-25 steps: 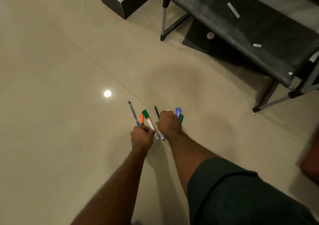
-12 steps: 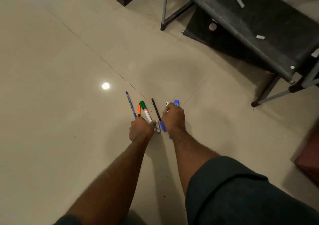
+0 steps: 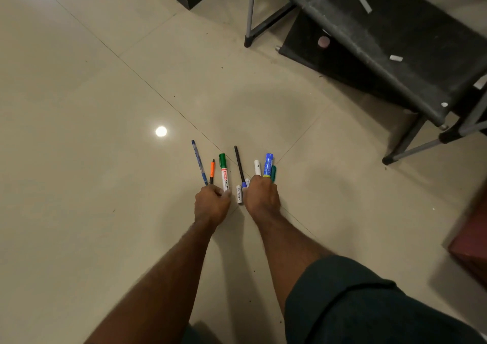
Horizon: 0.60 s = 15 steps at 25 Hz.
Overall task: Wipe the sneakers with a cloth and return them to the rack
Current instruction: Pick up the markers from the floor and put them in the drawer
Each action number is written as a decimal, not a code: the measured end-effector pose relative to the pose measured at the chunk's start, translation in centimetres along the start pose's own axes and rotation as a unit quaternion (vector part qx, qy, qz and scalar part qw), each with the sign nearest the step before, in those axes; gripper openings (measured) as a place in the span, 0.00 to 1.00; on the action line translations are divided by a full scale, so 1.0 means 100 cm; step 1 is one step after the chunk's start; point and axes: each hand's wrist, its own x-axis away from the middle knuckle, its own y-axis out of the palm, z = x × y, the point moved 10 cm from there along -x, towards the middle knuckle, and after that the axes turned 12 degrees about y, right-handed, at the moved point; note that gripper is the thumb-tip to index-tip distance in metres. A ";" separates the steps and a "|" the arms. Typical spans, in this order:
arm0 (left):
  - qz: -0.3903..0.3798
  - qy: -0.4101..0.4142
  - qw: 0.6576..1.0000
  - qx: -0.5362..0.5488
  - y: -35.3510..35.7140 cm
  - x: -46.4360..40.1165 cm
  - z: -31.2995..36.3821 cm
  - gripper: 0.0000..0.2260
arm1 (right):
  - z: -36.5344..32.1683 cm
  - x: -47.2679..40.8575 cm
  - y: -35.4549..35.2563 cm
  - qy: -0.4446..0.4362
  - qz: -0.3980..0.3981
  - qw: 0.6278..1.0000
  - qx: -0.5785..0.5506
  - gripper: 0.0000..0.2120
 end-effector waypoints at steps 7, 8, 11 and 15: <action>0.008 0.023 0.999 -0.042 -0.003 0.007 0.005 0.09 | 0.004 0.002 -0.006 0.050 0.020 0.995 -0.089 0.15; 0.017 0.025 0.998 -0.046 -0.007 0.005 0.003 0.09 | 0.002 0.006 -0.008 0.038 0.035 0.995 -0.088 0.16; 0.041 0.030 0.999 -0.008 -0.013 0.006 0.000 0.07 | -0.012 0.019 -0.001 -0.020 0.047 0.998 -0.047 0.17; 0.068 0.034 0.997 0.024 -0.024 0.006 0.000 0.06 | -0.026 0.024 0.016 -0.035 0.028 0.999 0.007 0.14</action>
